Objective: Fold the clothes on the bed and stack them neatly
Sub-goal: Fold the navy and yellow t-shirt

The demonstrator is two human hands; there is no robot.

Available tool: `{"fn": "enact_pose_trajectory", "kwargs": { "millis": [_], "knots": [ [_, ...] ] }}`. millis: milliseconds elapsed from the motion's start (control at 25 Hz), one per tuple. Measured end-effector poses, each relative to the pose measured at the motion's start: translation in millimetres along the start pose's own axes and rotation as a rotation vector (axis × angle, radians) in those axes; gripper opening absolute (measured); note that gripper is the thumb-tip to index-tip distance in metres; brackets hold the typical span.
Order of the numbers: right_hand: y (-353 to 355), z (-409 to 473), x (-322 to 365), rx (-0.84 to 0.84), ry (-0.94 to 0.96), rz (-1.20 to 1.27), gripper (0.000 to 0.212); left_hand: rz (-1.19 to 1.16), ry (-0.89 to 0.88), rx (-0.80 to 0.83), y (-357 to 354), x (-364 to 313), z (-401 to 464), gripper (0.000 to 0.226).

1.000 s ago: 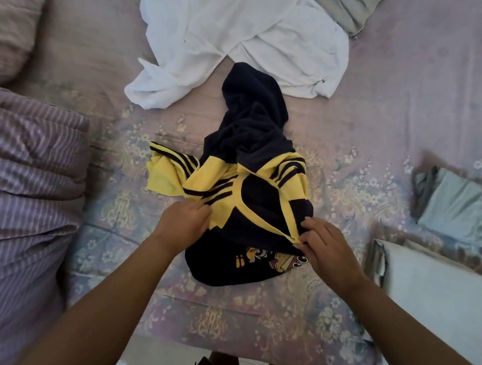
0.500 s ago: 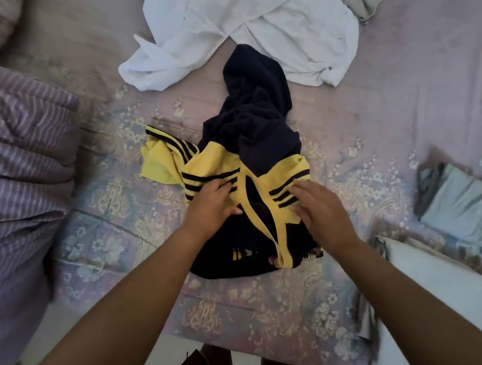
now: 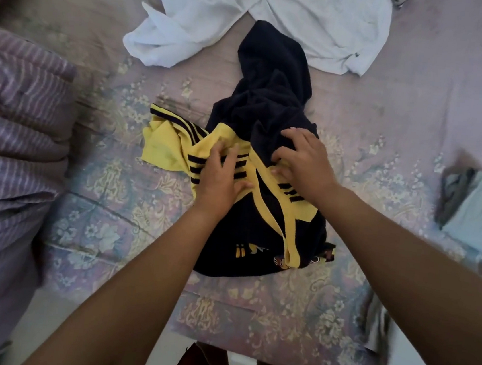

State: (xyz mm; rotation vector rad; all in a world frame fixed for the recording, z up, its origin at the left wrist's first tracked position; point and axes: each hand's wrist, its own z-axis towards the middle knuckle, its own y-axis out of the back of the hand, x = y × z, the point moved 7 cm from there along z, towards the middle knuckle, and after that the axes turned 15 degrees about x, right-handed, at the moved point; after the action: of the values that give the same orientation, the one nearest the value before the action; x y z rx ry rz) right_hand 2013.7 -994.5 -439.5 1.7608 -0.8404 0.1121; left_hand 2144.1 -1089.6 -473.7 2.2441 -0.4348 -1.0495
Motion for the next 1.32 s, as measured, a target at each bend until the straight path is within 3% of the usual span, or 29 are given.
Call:
{"fn": "enact_pose_trajectory", "kwargs": {
  "millis": [80,160,320,440,640,720,840,960,1120,1320],
  "knots": [
    [3,3,-9,-0.040,-0.050,0.067,0.018,0.104,0.118,0.089,-7,8,18,0.071],
    [5,5,-10,-0.025,-0.039,0.009,0.024,0.095,0.157,0.108,-6,9,28,0.063],
    [-3,18,2,0.242,0.089,-0.153,0.053,0.022,0.125,0.064,3,11,21,0.048],
    [-3,24,14,0.198,0.113,-0.163,0.032,0.027,0.055,0.015,17,15,8,0.041],
    [31,-10,-4,0.043,-0.075,0.174,0.021,0.163,-0.118,-0.088,62,-1,-28,0.031],
    [59,-30,-21,0.068,-0.188,0.350,0.020,0.152,-0.165,-0.121,91,-14,-41,0.027],
    [118,-53,-22,0.094,-0.246,0.348,0.022,0.059,-0.221,-0.136,141,-51,-56,0.023],
    [198,-80,8,-0.009,-0.182,0.424,0.018,-0.041,-0.227,-0.198,205,-104,-73,0.027],
    [288,-124,63,-0.128,-0.065,0.718,0.009,-0.152,-0.284,-0.369,302,-175,-116,0.018],
    [416,-195,136,-0.267,0.076,0.851,0.016,-0.053,-0.455,-0.495,423,-287,-190,0.013]
  ]
}}
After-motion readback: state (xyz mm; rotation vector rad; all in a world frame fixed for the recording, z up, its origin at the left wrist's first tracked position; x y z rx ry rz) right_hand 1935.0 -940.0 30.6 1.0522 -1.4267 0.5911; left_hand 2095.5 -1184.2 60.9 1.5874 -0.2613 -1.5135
